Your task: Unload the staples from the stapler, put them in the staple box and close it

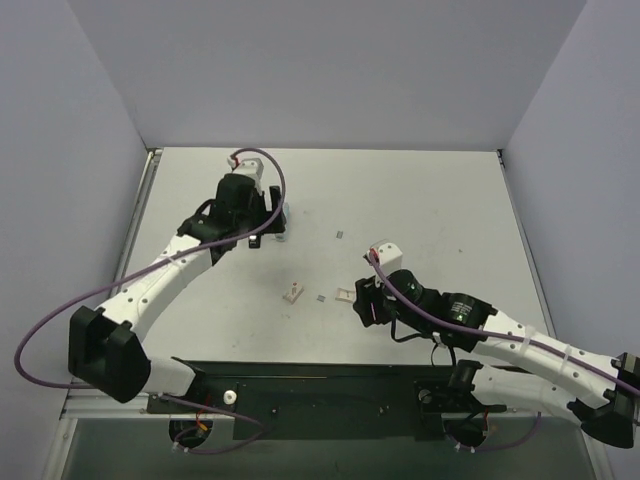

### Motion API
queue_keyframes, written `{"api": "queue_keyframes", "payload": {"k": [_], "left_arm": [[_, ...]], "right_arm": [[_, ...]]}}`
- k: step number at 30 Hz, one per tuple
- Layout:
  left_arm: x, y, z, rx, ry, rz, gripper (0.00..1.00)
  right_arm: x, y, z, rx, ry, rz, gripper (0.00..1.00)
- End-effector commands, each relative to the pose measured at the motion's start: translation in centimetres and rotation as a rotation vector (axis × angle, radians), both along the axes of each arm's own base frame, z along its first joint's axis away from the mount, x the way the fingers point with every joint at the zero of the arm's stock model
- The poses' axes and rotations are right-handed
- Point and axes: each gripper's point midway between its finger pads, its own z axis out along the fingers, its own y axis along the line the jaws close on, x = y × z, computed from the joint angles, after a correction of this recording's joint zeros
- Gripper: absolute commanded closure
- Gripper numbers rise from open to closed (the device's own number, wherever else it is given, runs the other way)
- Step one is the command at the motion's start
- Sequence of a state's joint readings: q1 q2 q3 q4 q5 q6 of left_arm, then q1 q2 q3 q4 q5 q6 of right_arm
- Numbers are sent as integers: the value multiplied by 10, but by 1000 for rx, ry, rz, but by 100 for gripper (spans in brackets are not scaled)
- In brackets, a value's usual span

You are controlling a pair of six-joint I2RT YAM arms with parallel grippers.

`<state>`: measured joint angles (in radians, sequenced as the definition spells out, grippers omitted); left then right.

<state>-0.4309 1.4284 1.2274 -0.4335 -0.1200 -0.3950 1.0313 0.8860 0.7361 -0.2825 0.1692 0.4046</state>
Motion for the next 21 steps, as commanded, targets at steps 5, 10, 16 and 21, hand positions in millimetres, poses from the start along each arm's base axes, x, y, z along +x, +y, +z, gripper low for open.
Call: {"api": "queue_keyframes", "payload": {"k": [5, 10, 16, 21], "left_arm": [[-78, -50, 19, -158, -148, -106, 11], [-109, -52, 23, -238, -163, -132, 11], [-131, -51, 19, -279, -164, -171, 11], [-141, -46, 13, -278, -155, -183, 11]], "right_arm": [[7, -19, -46, -159, 83, -96, 49], [13, -17, -80, -228, 138, -96, 50], [26, -7, -114, -219, 187, -112, 50], [33, -1, -134, -282, 212, -94, 50]]}}
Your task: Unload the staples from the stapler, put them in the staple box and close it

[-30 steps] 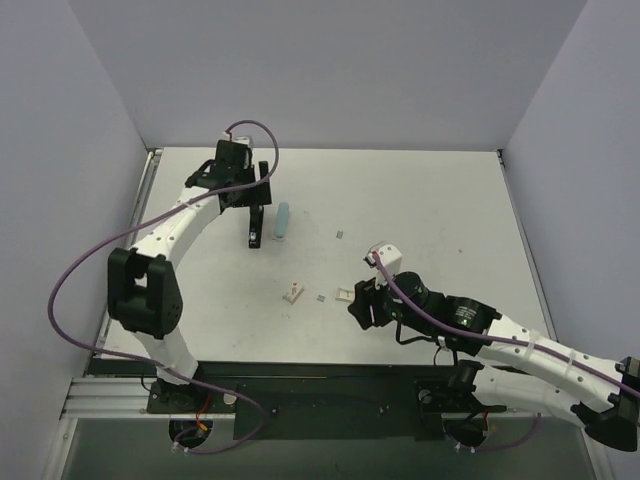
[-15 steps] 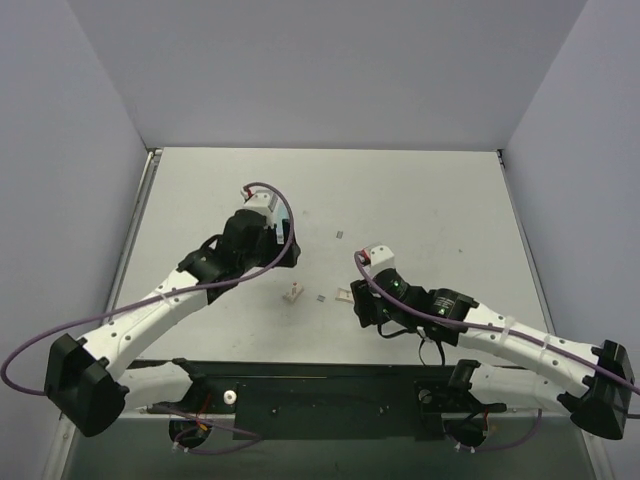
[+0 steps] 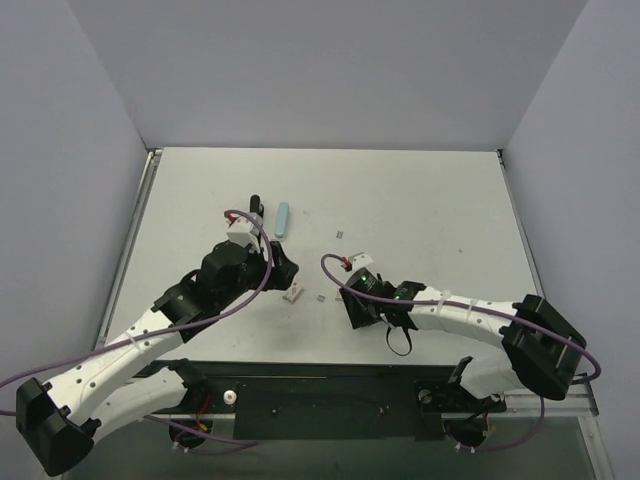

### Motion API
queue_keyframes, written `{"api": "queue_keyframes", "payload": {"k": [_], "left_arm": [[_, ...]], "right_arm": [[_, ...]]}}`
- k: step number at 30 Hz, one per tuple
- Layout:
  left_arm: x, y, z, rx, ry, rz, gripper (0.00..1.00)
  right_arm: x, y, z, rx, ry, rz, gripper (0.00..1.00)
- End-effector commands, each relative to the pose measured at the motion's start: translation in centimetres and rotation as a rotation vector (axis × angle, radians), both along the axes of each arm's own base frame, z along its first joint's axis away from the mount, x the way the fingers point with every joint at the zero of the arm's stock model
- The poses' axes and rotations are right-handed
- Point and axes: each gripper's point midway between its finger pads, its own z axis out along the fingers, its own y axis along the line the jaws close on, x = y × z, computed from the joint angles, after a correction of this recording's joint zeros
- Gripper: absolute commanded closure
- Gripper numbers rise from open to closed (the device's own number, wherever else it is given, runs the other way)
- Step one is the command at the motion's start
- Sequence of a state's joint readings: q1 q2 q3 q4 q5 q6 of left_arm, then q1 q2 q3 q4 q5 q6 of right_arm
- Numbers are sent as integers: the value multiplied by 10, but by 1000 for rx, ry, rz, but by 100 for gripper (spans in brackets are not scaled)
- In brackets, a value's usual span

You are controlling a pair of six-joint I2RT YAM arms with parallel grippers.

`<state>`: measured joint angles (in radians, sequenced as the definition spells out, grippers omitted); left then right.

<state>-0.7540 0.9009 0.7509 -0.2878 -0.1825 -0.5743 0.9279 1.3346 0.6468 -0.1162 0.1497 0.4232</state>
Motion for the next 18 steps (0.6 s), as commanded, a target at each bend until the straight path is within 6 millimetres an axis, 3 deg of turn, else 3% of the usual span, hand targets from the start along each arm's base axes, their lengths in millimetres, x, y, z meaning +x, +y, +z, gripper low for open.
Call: {"api": "queue_keyframes", "payload": {"k": [1, 18], "left_arm": [[-7, -2, 17, -74, -37, -15, 11], [-20, -4, 14, -133, -49, -63, 11]], "right_arm": [[16, 12, -6, 3, -14, 3, 50], [39, 13, -34, -12, 95, 27, 51]]}}
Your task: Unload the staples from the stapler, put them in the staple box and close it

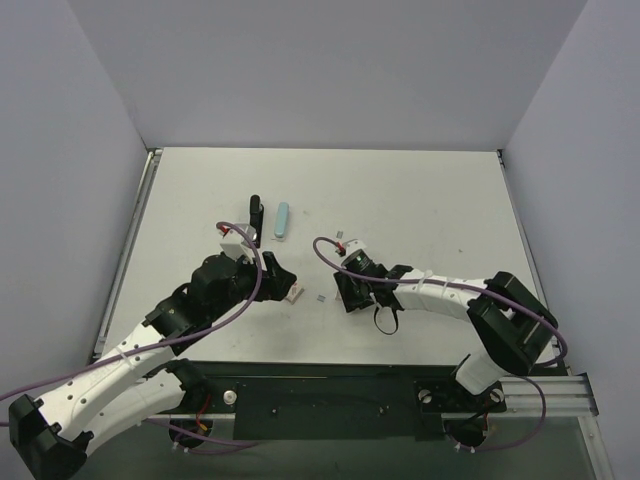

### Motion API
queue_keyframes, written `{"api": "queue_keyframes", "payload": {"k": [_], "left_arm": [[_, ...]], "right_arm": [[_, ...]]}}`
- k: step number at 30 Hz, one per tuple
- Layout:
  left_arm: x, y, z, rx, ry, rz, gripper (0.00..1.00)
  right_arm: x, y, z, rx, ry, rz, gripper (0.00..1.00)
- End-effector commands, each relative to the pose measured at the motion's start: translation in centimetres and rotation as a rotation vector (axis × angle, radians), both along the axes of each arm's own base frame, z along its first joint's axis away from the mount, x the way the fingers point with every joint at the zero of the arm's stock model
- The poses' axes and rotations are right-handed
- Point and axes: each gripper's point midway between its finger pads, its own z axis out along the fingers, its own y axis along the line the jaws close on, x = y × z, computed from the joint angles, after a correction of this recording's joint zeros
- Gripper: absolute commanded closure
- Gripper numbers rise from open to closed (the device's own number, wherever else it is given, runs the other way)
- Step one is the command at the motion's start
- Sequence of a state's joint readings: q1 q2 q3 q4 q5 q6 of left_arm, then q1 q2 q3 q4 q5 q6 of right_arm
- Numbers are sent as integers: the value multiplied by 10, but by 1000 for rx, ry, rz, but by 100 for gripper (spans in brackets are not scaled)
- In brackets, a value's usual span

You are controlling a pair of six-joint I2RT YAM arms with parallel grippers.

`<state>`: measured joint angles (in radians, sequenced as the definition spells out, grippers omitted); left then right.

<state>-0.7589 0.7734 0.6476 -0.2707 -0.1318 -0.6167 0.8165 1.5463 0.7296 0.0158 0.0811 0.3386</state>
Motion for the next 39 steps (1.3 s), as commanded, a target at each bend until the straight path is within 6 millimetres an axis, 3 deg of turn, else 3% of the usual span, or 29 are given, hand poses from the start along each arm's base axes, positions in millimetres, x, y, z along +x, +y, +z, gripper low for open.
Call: {"api": "queue_keyframes", "payload": {"k": [1, 12, 20, 32, 39], "left_arm": [[2, -9, 22, -59, -58, -29, 11], [-1, -13, 13, -58, -52, -55, 11], [-5, -8, 12, -54, -59, -58, 11], [-13, -5, 16, -77, -64, -69, 11], [-17, -1, 19, -84, -65, -68, 11]], "right_arm": [[-3, 0, -15, -21, 82, 41, 52], [26, 22, -11, -42, 36, 118, 56], [37, 23, -15, -97, 58, 154, 63], [18, 59, -14, 16, 187, 332, 63], [6, 64, -17, 30, 227, 337, 62]]}}
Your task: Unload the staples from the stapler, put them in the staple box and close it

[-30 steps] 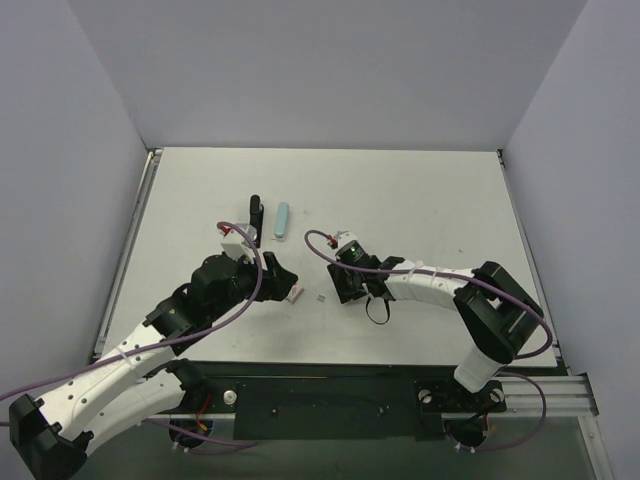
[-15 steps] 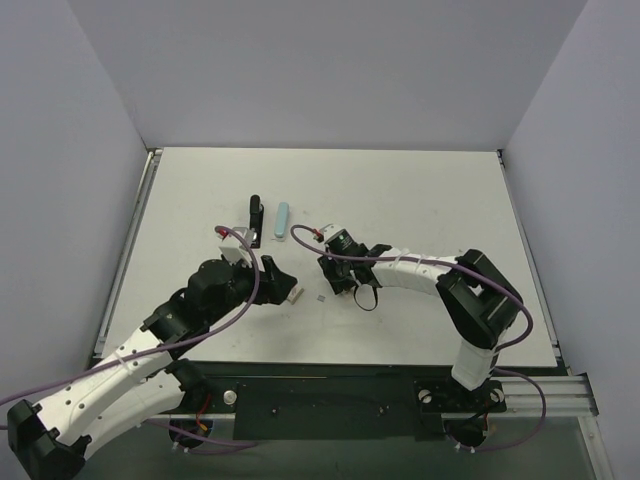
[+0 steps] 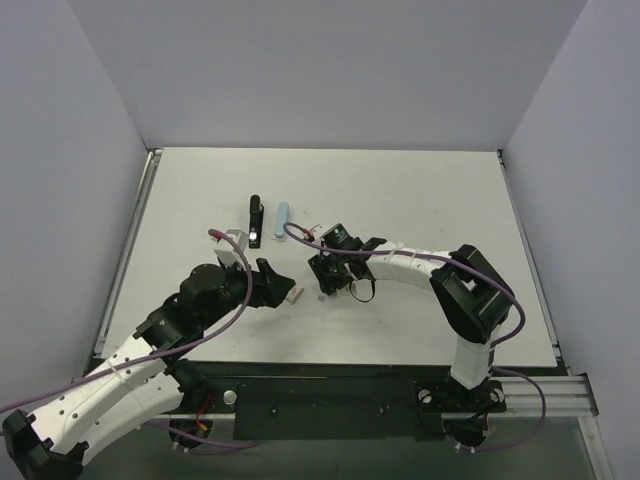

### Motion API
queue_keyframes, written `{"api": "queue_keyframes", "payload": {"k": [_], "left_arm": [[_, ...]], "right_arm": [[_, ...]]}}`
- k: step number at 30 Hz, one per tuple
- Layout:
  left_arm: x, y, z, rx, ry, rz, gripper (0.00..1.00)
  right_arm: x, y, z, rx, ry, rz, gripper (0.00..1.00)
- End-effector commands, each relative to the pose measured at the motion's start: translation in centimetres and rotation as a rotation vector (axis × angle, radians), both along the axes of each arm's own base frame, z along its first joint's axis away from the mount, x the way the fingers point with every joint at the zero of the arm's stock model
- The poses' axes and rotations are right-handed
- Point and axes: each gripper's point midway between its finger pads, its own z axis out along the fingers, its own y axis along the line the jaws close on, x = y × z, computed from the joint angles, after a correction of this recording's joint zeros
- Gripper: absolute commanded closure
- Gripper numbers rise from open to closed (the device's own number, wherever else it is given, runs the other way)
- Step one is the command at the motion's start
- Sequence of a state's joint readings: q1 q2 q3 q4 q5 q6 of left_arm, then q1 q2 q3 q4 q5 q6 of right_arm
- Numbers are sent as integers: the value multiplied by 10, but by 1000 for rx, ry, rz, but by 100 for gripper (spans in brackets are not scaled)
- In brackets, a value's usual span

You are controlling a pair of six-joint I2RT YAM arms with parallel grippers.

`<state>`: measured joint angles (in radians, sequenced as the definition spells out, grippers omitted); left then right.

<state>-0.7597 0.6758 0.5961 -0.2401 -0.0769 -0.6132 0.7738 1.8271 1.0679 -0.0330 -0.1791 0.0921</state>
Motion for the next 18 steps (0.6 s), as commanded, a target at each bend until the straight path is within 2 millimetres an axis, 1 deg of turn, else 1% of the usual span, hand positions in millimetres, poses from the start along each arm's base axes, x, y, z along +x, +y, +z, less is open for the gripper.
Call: {"api": "queue_keyframes", "payload": {"k": [1, 2, 5, 7, 8, 9, 10, 11, 12, 13, 14, 17, 18], "left_arm": [[-4, 0, 12, -25, -26, -13, 11], [-4, 0, 11, -24, -25, -12, 11], [-6, 1, 13, -30, -25, -14, 11], [-7, 1, 15, -34, -26, -17, 11], [-8, 2, 14, -33, -23, -18, 11], [-8, 3, 17, -39, -28, -11, 11], [-9, 4, 16, -34, -26, -10, 11], [-8, 6, 16, -33, -30, -4, 11], [-8, 7, 16, -27, -31, 1, 11], [-8, 8, 16, -26, -29, 5, 11], [-8, 8, 15, -21, -30, 7, 11], [-7, 8, 13, -16, -26, 6, 11], [-7, 8, 12, -15, -23, 7, 11]], "right_arm": [[-37, -9, -20, -51, 141, 39, 61], [-37, -8, -17, -47, 130, 37, 61], [-25, -7, -1, -32, 64, 5, 61], [-19, -4, 17, -4, 20, -12, 60], [-13, -2, 33, 21, -17, -33, 59], [-8, -2, 40, 28, -41, -48, 59], [0, -2, 57, 48, -84, -81, 58], [5, -2, 65, 59, -105, -113, 57], [15, -3, 79, 67, -149, -147, 56], [19, -4, 84, 71, -152, -176, 55], [28, -9, 92, 58, -186, -224, 54], [46, -15, 102, 47, -206, -343, 52], [56, -19, 103, 26, -220, -383, 50]]}}
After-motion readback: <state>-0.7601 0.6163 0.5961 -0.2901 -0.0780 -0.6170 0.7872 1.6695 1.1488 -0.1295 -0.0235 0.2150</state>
